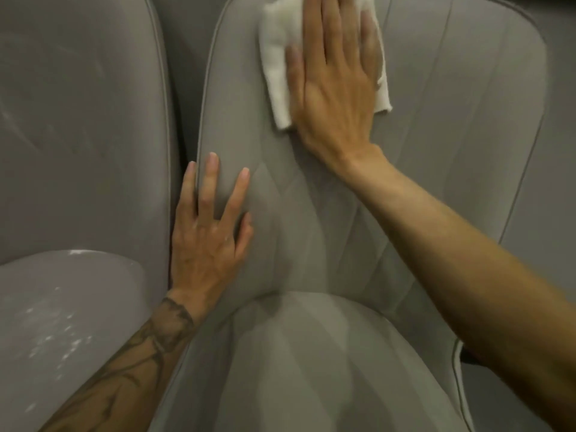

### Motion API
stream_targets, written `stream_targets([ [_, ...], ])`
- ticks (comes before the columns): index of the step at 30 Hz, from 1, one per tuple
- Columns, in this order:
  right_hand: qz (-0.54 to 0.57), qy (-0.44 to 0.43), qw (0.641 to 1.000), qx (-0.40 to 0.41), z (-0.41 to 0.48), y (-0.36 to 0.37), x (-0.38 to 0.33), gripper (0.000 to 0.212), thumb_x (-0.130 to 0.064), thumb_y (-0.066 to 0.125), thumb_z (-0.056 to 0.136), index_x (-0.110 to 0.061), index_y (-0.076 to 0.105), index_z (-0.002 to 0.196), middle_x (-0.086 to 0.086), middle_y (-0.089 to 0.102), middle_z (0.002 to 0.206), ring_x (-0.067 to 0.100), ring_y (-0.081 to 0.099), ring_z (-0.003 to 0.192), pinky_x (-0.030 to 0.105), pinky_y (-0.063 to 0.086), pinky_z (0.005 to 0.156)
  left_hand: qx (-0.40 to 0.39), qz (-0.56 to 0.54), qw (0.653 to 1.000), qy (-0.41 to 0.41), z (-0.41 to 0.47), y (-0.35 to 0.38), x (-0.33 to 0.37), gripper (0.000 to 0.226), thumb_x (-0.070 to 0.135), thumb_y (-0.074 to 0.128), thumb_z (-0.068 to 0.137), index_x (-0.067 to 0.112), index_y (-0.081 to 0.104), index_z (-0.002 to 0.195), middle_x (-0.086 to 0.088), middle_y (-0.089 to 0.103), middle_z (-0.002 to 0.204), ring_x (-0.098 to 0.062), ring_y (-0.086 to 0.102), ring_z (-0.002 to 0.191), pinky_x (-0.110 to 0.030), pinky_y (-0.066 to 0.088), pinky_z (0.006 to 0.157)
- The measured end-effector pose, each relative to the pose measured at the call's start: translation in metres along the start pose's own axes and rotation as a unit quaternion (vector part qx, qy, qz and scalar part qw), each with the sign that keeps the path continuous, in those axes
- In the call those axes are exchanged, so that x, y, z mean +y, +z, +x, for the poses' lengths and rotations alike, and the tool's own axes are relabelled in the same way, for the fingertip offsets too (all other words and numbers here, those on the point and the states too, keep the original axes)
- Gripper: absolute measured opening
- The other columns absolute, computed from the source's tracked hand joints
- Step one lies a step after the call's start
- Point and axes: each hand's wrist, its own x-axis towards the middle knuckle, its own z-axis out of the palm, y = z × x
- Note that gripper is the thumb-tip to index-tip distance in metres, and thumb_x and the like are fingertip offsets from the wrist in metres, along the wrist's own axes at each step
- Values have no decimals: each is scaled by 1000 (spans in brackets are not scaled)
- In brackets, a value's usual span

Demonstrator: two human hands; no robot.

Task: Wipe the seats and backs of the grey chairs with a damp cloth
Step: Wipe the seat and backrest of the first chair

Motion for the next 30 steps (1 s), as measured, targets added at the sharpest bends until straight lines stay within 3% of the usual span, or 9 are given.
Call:
stream_targets([
  [3, 59, 22, 998, -8, -14, 5, -36, 56, -34, 38, 109, -4, 40, 156, 14, 40, 163, 32, 33, 154, 52, 16, 128, 15, -25, 1000, 1, 1, 4, -2, 59, 30, 44, 108, 18, 32, 165, -21, 21, 171, -45, 21, 158, -45, 15, 133],
  [6, 108, -111, 983, -103, -67, -9, -46, 58, -34, 37, 111, -4, 31, 160, 15, 29, 168, 30, 23, 158, 49, 11, 131, 32, -69, 997, 2, 0, 9, -5, 58, 28, 44, 108, 10, 32, 162, -23, 23, 170, -44, 21, 159, -48, 18, 132],
  [9, 68, -178, 977, -98, -52, -10, -26, 57, -37, 30, 112, -9, 29, 162, 9, 27, 170, 24, 22, 159, 43, 15, 131, 41, -100, 994, -6, 0, 12, -6, 60, 28, 46, 108, 4, 30, 160, -21, 23, 171, -41, 20, 160, -48, 20, 132],
  [13, 39, -53, 998, -24, 16, 8, -35, 55, -38, 30, 111, -11, 42, 157, 8, 41, 163, 24, 36, 154, 43, 19, 128, 42, -98, 994, 2, 1, 14, -9, 62, 29, 45, 108, 4, 26, 162, -20, 21, 172, -40, 19, 161, -50, 22, 131],
  [16, 55, 4, 998, -40, 10, 7, -63, 55, -38, 28, 110, -11, 41, 157, 7, 39, 165, 25, 32, 155, 44, 14, 129, 46, -104, 993, 8, 1, 16, -10, 62, 28, 45, 108, 3, 27, 161, -20, 21, 171, -41, 20, 160, -49, 21, 131],
  [20, 84, -180, 969, -149, -51, -15, -58, 56, -37, 22, 113, -11, 25, 163, 6, 22, 171, 22, 17, 160, 43, 12, 130, 56, -114, 992, 2, -1, 16, -9, 55, 27, 46, 107, 1, 34, 154, -23, 29, 166, -45, 27, 157, -51, 25, 130],
  [22, 72, -212, 966, -131, -36, -12, -38, 57, -38, 19, 113, -12, 23, 164, 5, 21, 172, 21, 17, 160, 42, 13, 131, 49, -121, 991, 6, -1, 14, -8, 53, 28, 47, 107, 2, 35, 152, -24, 28, 167, -44, 26, 158, -52, 26, 129],
  [27, 39, -16, 999, -26, 23, 11, -42, 55, -39, 26, 111, -15, 43, 157, 5, 43, 162, 24, 37, 153, 44, 21, 128, 50, -137, 989, 2, 0, 12, -9, 54, 27, 47, 107, 1, 35, 153, -25, 29, 167, -44, 27, 157, -52, 27, 128],
  [30, 92, -69, 992, -49, -32, 12, -57, 57, -37, 31, 111, -9, 34, 160, 10, 32, 167, 27, 27, 157, 47, 16, 130, 60, -166, 984, -15, 0, 11, -9, 56, 29, 46, 106, 0, 33, 153, -26, 29, 166, -43, 32, 155, -55, 34, 124],
])
